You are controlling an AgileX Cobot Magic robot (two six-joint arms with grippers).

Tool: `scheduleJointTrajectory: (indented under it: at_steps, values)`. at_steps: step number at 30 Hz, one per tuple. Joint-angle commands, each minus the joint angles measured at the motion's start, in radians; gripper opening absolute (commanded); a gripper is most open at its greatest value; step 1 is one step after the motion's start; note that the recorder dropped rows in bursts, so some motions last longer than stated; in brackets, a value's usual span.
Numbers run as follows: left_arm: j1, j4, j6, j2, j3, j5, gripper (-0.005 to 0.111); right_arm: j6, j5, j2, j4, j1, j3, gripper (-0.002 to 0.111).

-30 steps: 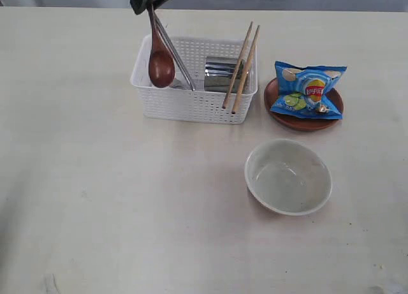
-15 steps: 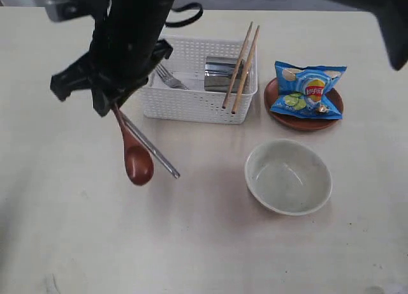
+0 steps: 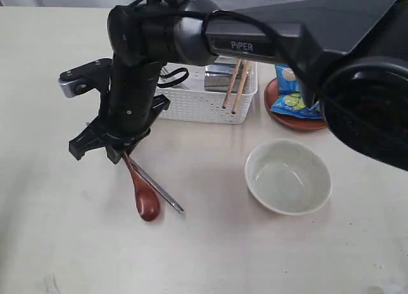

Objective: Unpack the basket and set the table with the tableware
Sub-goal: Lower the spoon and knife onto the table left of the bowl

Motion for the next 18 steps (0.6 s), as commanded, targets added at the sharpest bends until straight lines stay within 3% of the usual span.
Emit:
scheduleJointTrajectory:
  at_steps: [1, 3, 5, 6, 8, 12, 18]
  values:
    - [0.0, -0.011, -0.005, -0.003, 0.003, -0.002, 0.0, -0.025, -0.013, 0.0, -0.009, -0.001, 0.005, 0.0]
    - [0.0, -0.011, -0.005, -0.003, 0.003, -0.002, 0.0, -0.025, -0.011, 0.0, -0.011, -0.001, 0.005, 0.0]
    - [0.0, -0.011, -0.005, -0.003, 0.003, -0.002, 0.0, -0.021, -0.011, 0.002, -0.019, -0.001, 0.005, 0.014]
    - [0.0, -0.011, -0.005, -0.003, 0.003, -0.002, 0.0, -0.018, -0.011, 0.008, -0.019, -0.001, 0.005, 0.029]
    - [0.0, -0.011, -0.005, -0.003, 0.003, -0.002, 0.0, 0.0, -0.013, 0.022, -0.029, -0.001, 0.005, 0.047]
    - [0.0, -0.011, -0.005, -0.003, 0.003, -0.002, 0.0, 0.018, -0.011, 0.028, -0.038, -0.001, -0.002, 0.048]
    - [0.0, -0.011, -0.005, -0.003, 0.003, -0.002, 0.0, 0.044, 0.141, 0.019, -0.038, -0.001, -0.114, 0.048]
